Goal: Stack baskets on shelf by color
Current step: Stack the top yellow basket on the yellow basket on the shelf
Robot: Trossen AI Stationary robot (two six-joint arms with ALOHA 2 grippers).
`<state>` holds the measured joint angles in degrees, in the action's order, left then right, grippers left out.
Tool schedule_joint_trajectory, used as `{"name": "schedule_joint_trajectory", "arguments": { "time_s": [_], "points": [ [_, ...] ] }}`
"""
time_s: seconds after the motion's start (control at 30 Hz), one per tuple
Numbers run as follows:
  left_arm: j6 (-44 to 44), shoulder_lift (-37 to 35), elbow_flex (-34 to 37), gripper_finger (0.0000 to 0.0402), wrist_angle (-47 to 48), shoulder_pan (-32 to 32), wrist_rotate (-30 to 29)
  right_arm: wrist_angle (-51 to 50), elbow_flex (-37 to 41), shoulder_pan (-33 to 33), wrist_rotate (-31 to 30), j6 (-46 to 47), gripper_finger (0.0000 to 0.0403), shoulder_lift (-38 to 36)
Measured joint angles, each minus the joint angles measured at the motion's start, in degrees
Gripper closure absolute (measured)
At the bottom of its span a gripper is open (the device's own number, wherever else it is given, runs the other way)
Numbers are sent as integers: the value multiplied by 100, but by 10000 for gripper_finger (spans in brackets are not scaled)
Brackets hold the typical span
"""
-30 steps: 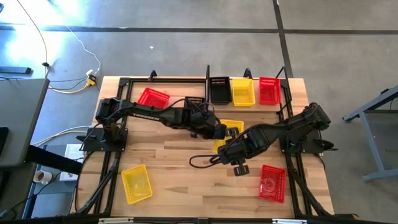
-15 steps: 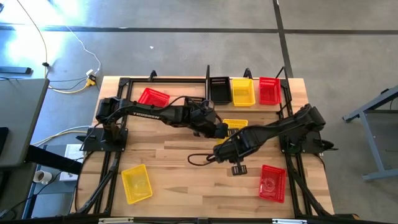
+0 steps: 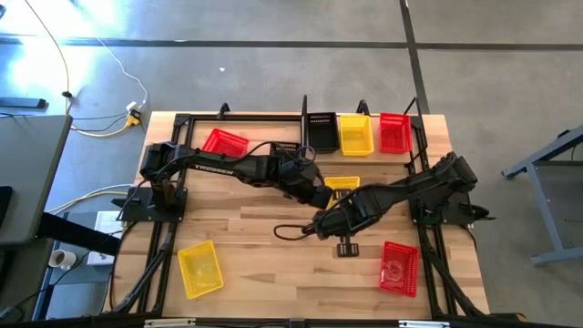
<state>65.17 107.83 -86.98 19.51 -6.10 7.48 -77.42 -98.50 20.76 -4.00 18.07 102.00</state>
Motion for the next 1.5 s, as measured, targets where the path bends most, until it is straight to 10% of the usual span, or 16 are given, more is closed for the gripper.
{"name": "schedule_joint_trajectory", "arguments": {
  "time_s": [0.33,0.8,1.5],
  "points": [
    [-826,0,0,272,0,-218,780,-109,0,175,142,1028,403,-22],
    [-1966,-355,4,270,0,-628,1142,-153,0,404,-61,2246,403,-439],
    [-4069,-1868,0,271,685,-1350,1393,-641,0,-324,-2812,2180,403,-1444]
  ]
}}
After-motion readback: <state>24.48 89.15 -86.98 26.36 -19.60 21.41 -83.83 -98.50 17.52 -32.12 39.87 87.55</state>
